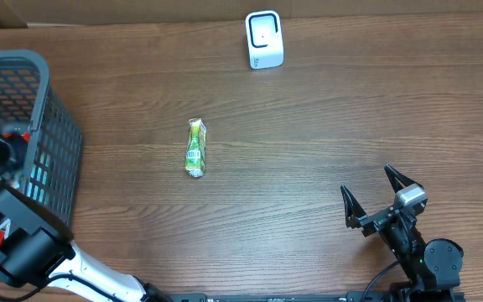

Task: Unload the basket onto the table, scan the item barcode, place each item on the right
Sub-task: 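Lower the left gripper into the basket and grasp the mint-green snack bag, then lift the mint-green bag and carry it toward the white scanner, then release the mint-green bag beside the juice carton and retract left arm, then lower the left gripper into the basket and grasp the spaghetti pack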

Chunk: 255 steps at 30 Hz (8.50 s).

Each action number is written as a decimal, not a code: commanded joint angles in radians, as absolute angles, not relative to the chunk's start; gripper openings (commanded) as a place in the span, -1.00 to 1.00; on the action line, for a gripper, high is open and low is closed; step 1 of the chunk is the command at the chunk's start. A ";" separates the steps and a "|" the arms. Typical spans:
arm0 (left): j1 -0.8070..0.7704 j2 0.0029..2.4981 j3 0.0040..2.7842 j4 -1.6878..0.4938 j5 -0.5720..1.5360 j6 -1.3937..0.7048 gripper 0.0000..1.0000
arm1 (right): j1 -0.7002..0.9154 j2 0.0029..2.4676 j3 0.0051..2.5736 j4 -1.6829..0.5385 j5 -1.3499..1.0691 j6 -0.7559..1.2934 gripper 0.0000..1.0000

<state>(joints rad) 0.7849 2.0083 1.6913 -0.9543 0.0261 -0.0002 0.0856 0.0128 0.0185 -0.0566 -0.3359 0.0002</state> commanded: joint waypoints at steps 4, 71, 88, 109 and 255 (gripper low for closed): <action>0.774 1.988 1.973 -1.059 0.052 -0.094 -0.92 | 0.089 0.004 0.008 -0.055 -0.335 -0.001 1.00; 0.627 2.269 2.009 -1.069 -0.011 -0.555 0.62 | 0.090 0.004 0.008 -0.055 -0.335 -0.001 1.00; 0.630 2.269 1.774 -0.927 -0.034 -0.528 0.77 | 0.090 0.004 0.008 -0.055 -0.335 -0.001 1.00; 0.633 2.186 1.900 -1.024 -0.033 -0.438 -0.92 | 0.089 0.004 0.008 -0.055 -0.335 -0.001 1.00; 0.778 2.009 1.881 -1.279 -0.123 0.062 0.54 | 0.090 0.004 0.008 -0.055 -0.335 -0.001 1.00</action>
<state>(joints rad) 0.7845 2.0052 1.9320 -1.3346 -0.0444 0.0265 0.0860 0.0128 0.0185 -0.0570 -0.3363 -0.0002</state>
